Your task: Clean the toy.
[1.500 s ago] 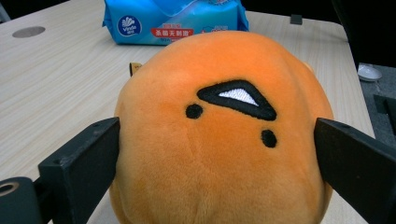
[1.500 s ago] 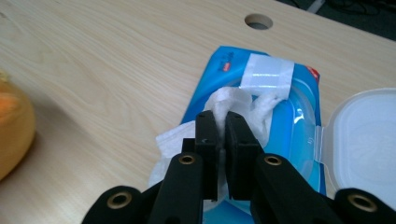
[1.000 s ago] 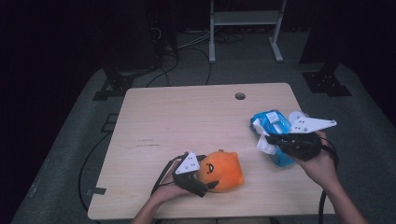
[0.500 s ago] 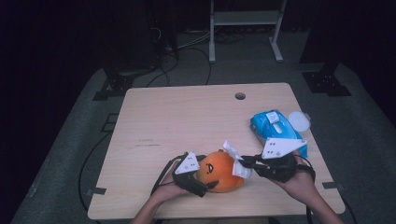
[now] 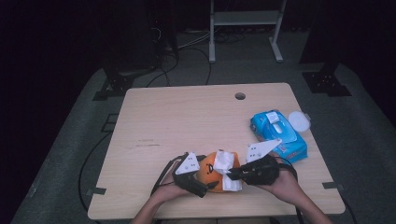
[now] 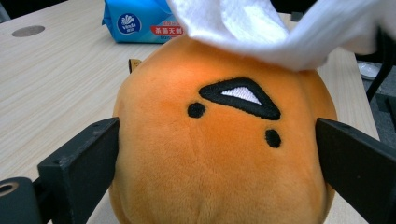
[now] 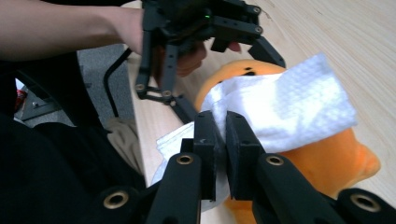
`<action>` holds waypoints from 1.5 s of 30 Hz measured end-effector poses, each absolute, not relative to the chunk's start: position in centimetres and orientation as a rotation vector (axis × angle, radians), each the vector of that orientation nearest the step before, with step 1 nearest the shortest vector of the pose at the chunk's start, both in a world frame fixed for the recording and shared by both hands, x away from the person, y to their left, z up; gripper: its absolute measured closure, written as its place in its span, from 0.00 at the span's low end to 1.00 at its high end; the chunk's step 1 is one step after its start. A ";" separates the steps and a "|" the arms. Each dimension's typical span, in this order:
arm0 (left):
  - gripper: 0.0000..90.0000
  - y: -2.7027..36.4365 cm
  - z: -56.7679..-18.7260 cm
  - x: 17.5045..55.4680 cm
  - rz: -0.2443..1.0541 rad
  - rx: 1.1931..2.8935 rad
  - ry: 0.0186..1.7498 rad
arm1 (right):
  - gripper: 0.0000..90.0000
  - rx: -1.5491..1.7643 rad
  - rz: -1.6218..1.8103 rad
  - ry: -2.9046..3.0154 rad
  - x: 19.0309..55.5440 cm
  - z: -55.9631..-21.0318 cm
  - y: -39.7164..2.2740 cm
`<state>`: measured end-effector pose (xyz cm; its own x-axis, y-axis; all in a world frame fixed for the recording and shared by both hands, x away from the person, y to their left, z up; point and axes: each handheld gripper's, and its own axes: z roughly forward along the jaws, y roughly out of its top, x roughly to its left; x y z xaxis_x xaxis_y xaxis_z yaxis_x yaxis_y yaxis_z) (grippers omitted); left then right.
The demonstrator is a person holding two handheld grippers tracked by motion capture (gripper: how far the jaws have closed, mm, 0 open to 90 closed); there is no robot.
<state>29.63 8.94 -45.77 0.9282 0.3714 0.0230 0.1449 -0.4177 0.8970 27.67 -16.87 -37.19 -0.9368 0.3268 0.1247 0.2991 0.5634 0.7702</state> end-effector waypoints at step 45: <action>0.20 9.8 -44.6 29.6 0.321 2.101 0.297 | 0.89 0.625 1.259 2.484 29.9 -41.2 -15.2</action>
<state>29.63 9.76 -44.62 0.9360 0.3344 0.1100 0.0836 -0.5147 0.8533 29.93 -15.24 -41.16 -0.8650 0.4985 -0.0576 0.2483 0.5248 0.8142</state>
